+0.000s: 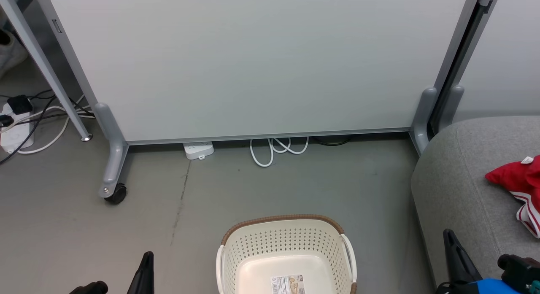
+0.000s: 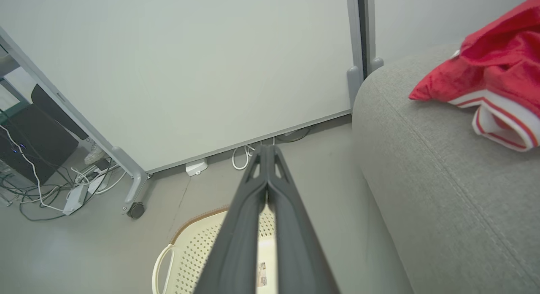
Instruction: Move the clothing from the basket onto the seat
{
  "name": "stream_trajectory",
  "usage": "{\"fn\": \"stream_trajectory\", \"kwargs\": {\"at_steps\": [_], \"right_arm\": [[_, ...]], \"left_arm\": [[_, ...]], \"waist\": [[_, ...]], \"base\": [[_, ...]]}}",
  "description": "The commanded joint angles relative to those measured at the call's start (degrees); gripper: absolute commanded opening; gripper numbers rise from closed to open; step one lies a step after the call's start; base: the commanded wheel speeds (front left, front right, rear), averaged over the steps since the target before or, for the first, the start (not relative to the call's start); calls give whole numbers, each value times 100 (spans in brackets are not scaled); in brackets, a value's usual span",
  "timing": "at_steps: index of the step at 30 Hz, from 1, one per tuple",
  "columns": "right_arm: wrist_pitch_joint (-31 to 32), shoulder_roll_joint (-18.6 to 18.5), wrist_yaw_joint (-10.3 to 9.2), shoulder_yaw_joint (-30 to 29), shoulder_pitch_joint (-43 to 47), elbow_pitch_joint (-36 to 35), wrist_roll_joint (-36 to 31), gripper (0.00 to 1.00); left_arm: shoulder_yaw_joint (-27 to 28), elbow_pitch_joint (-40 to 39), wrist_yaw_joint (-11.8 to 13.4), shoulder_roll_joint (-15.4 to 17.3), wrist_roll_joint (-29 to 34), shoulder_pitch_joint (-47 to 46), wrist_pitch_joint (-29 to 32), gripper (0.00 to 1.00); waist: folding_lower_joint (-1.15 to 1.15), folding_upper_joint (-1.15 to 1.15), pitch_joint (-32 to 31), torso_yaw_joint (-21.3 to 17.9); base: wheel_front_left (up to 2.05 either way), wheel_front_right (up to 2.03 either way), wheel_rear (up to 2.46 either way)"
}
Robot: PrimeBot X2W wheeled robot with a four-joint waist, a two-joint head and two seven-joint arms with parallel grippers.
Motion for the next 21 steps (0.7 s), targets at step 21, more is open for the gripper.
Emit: {"fn": "stream_trajectory", "kwargs": {"at_steps": [21], "right_arm": [[213,-25,0,3,-465,155,2185,0]], "left_arm": [[328,-299,-15,13,-1799,-311,474,0]], "waist": [[0,0,38,-101]], "base": [[0,0,0]]}}
